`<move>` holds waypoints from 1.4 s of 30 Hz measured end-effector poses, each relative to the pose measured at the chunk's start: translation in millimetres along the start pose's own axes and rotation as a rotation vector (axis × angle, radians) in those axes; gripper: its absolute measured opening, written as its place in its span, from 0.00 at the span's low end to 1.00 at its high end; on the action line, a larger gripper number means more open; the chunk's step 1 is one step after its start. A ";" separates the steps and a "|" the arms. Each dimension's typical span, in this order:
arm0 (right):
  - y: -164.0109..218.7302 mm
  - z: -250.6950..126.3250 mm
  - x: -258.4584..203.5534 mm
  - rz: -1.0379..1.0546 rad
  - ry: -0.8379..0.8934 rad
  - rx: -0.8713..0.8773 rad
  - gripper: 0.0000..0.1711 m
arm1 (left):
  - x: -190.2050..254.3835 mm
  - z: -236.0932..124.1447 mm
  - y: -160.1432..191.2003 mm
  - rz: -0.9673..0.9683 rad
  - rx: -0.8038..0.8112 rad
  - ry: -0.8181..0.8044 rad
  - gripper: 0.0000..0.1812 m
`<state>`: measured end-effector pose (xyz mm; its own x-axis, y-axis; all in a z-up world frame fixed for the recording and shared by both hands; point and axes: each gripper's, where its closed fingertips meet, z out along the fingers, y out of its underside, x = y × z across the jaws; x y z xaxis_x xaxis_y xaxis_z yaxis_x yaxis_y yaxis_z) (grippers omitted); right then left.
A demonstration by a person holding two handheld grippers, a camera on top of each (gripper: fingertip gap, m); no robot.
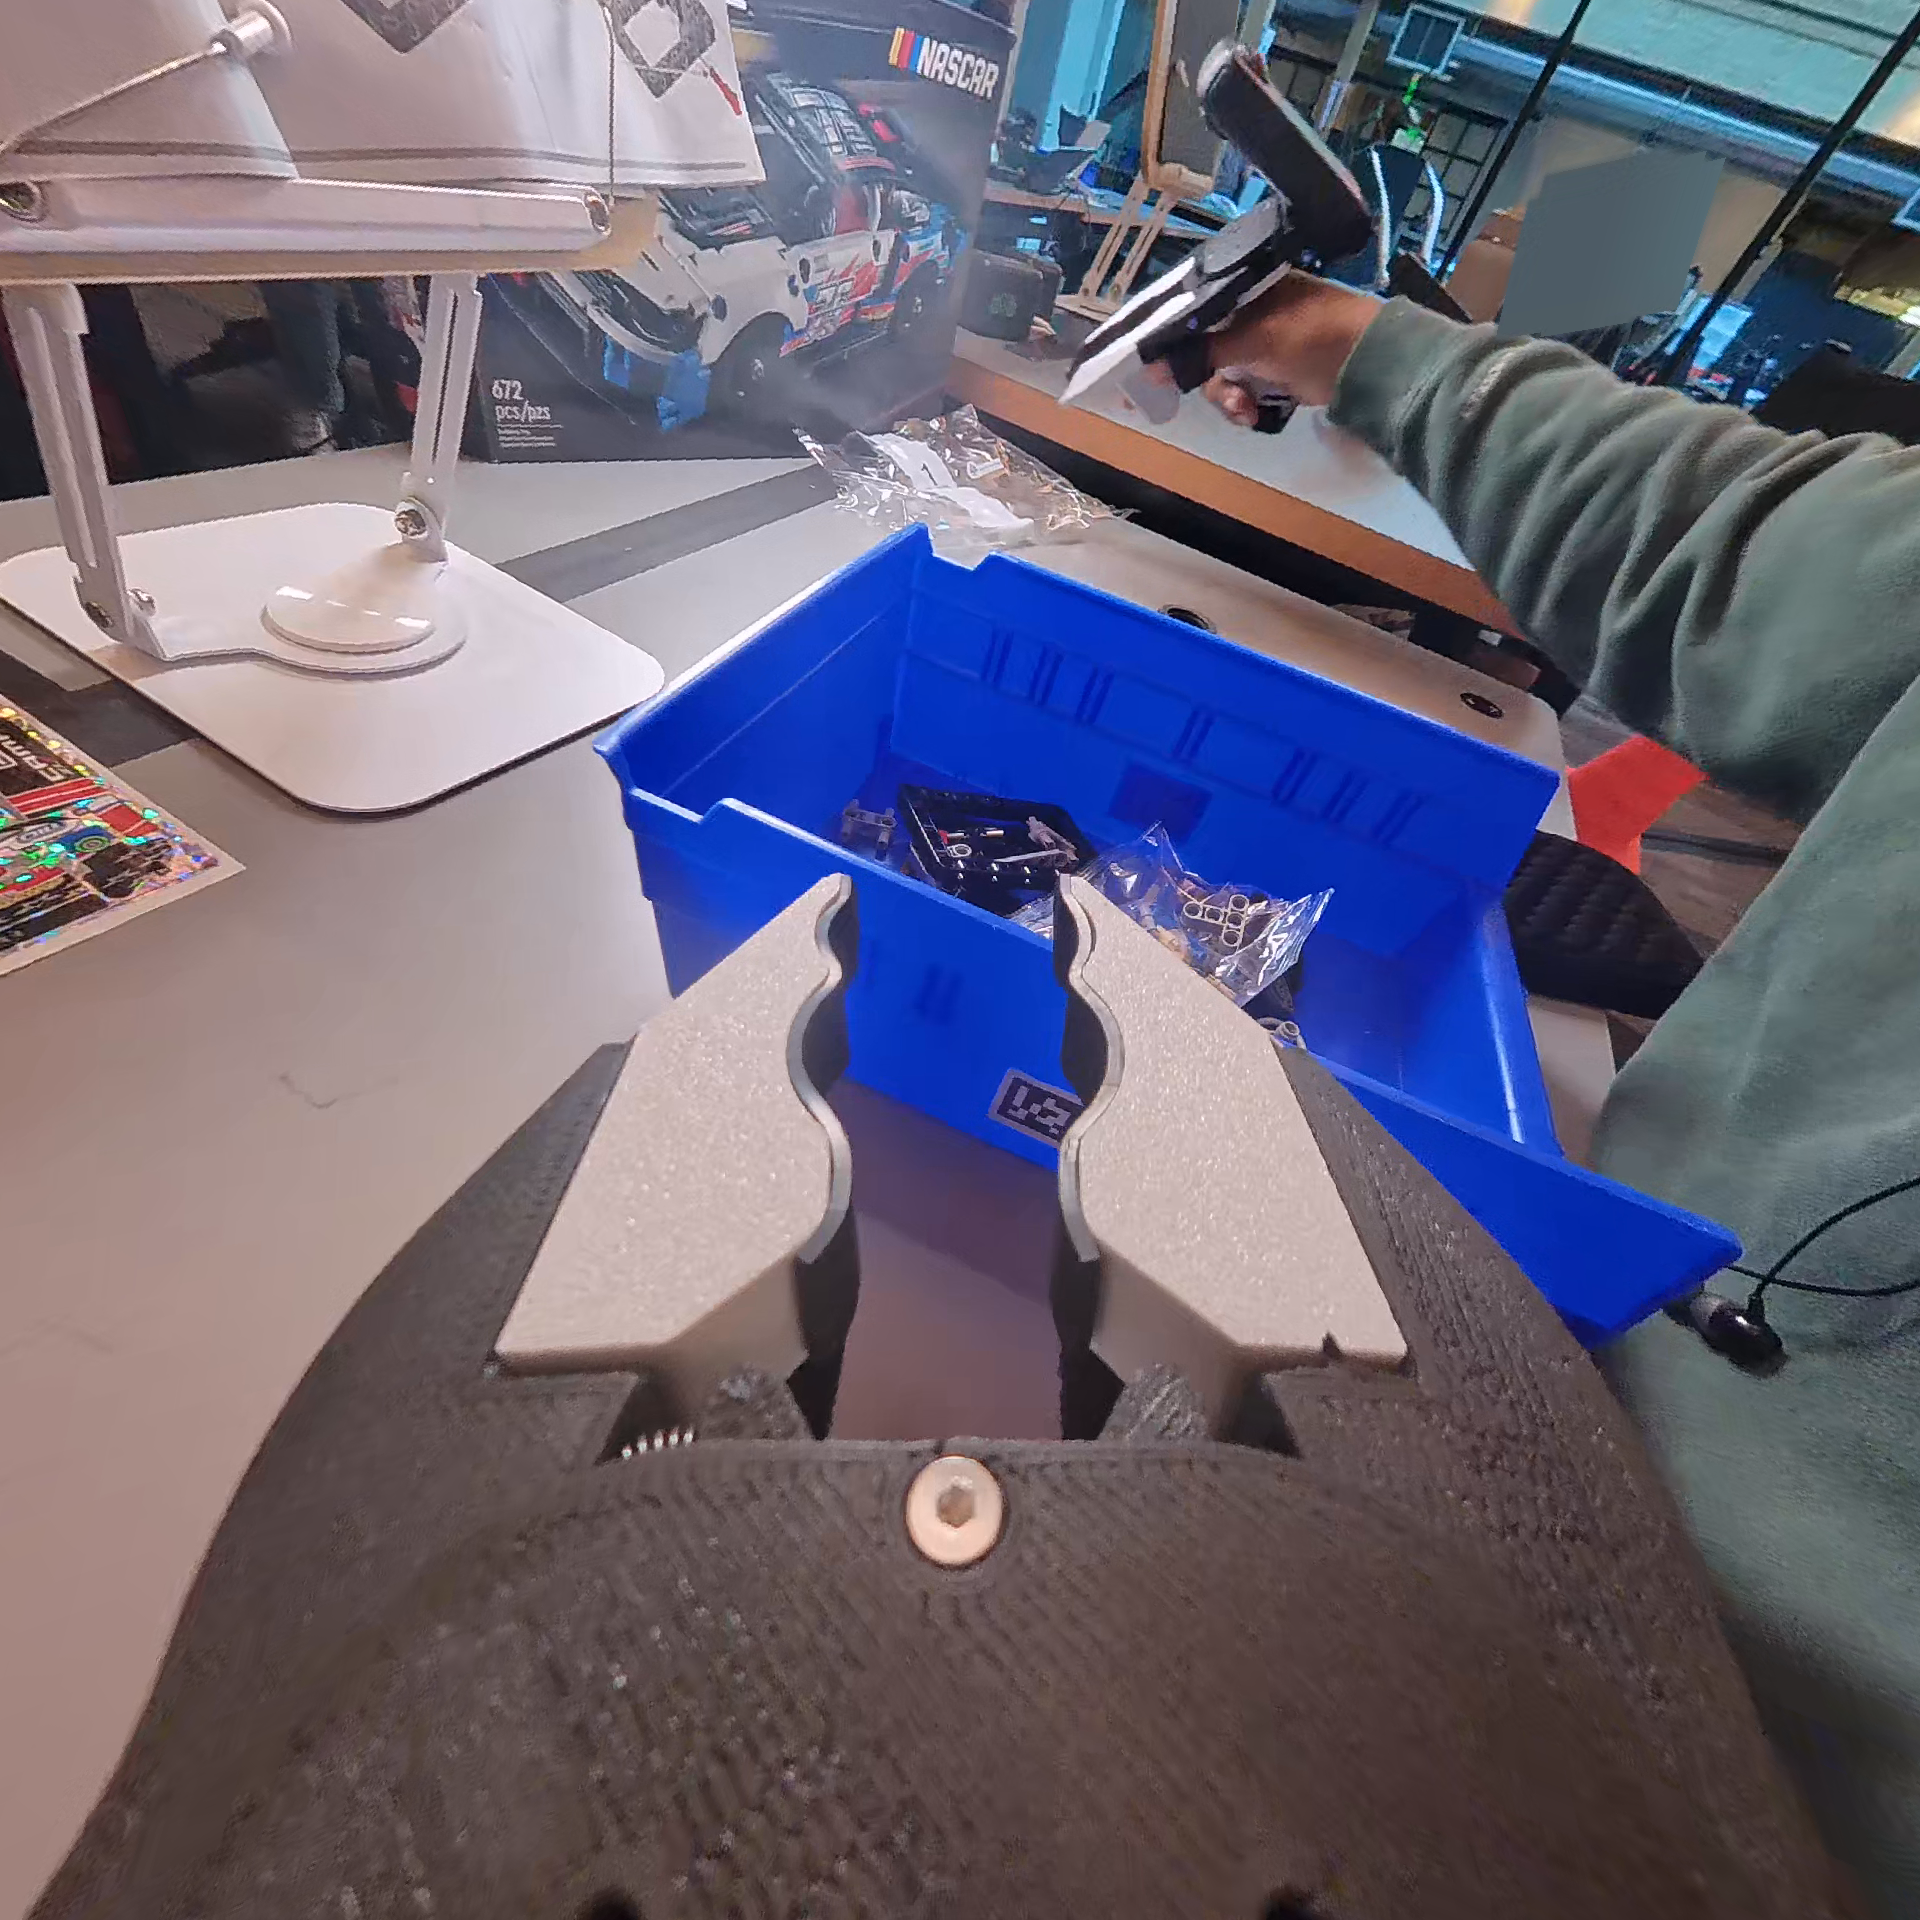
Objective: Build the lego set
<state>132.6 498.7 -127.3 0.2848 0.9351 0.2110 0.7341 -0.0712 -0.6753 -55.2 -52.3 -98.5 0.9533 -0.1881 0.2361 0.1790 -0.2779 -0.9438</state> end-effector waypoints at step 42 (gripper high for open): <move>124.5 26.4 69.1 -0.166 0.213 -0.494 0.09 | 3.4 12.9 10.4 0.171 -0.067 -0.106 0.19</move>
<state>227.4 563.5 -215.4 0.2219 0.8603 0.4589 0.9664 -0.1314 -0.2208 -47.0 -43.6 -110.4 0.9893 -0.1385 0.0449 -0.0007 -0.3127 -0.9498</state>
